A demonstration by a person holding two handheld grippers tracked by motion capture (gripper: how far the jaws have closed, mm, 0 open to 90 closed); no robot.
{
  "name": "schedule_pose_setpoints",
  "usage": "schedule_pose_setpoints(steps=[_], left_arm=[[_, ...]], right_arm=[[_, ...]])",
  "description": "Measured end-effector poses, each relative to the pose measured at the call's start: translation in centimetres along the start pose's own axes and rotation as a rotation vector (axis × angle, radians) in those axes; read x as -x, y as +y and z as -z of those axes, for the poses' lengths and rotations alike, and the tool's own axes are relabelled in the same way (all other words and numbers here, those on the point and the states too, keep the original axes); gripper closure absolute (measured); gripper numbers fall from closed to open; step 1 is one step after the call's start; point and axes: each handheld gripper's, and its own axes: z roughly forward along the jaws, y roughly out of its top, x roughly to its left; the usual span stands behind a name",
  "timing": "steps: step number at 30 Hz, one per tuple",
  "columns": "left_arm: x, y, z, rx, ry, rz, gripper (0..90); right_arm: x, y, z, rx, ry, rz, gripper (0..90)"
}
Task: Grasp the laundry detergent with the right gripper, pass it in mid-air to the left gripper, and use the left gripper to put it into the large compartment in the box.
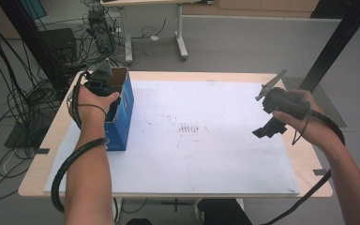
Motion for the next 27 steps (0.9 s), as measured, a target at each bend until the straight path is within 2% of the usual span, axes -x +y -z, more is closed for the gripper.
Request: schedule_pose_setpoints(steps=[8, 18, 22, 27], left_arm=[[-0.2, -0.2, 0.3, 0.007, -0.004, -0.009, 30.8], [-0.2, -0.5, 1.7, 0.031, 0.019, -0.031, 27.1], [-0.1, -0.6, 2.3, 0.031, 0.042, -0.042, 26.6], [-0.1, -0.9, 3.3, 0.044, 0.046, -0.046, 25.2]], right_arm=[[0.0, 0.0, 0.1, 0.015, -0.008, -0.003, 4.8], [-0.3, 0.3, 0.3, 0.026, -0.006, 0.005, 4.9], [-0.5, 0.4, 0.3, 0.032, -0.005, 0.006, 4.8], [-0.7, 0.3, 0.3, 0.035, -0.003, 0.012, 4.9]])
